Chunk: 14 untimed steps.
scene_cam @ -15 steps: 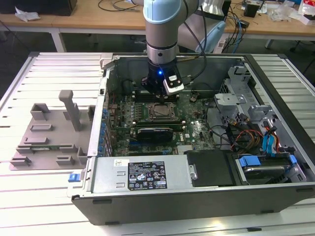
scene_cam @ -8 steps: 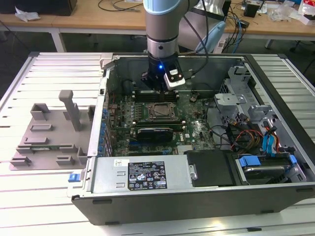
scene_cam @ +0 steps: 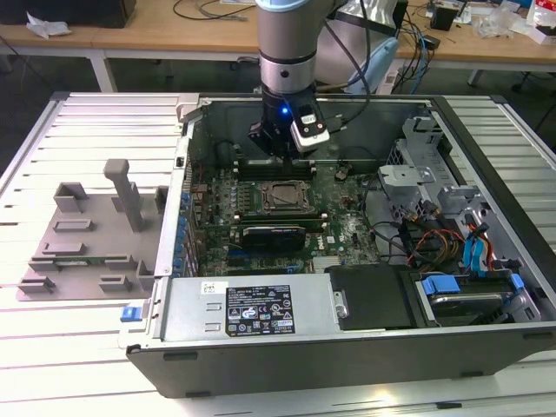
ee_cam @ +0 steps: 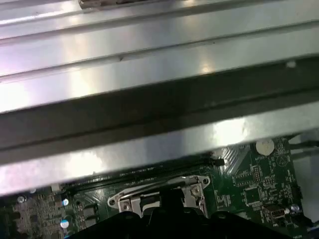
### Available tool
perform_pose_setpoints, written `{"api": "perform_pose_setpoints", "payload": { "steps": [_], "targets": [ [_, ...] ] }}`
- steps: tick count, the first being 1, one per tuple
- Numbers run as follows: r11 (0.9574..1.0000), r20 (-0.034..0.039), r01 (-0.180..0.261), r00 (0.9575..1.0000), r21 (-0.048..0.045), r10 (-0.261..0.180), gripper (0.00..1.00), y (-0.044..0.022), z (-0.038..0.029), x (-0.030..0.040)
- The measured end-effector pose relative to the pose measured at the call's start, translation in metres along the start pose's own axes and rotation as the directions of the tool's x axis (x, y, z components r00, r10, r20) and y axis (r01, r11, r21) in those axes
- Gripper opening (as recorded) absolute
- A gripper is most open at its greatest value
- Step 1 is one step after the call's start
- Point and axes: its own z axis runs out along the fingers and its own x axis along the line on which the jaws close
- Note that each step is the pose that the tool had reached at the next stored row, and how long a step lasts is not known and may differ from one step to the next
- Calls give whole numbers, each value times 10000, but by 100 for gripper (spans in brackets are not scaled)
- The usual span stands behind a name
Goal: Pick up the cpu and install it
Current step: 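Install the first cpu locking lever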
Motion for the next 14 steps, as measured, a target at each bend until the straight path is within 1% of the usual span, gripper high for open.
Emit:
{"api": "perform_pose_setpoints", "payload": {
  "steps": [1,3,6,8,11,12,13,14],
  "targets": [
    [9999,18,9,10000,125,-9,11,-36,0,-8],
    [9995,47,24,10000,300,-25,11,-107,-1,-23],
    [9991,69,33,10000,422,-36,11,-181,-3,-37],
    [9990,74,35,10000,444,-38,11,-222,-4,-45],
    [9990,73,51,10000,444,-54,11,-223,-4,-46],
    [9990,70,126,9999,439,-129,11,-223,-4,-46],
    [9979,58,492,9988,409,-495,11,-223,-3,-46],
    [9957,47,844,9964,382,-847,11,-223,-1,-45]
  ]
}}
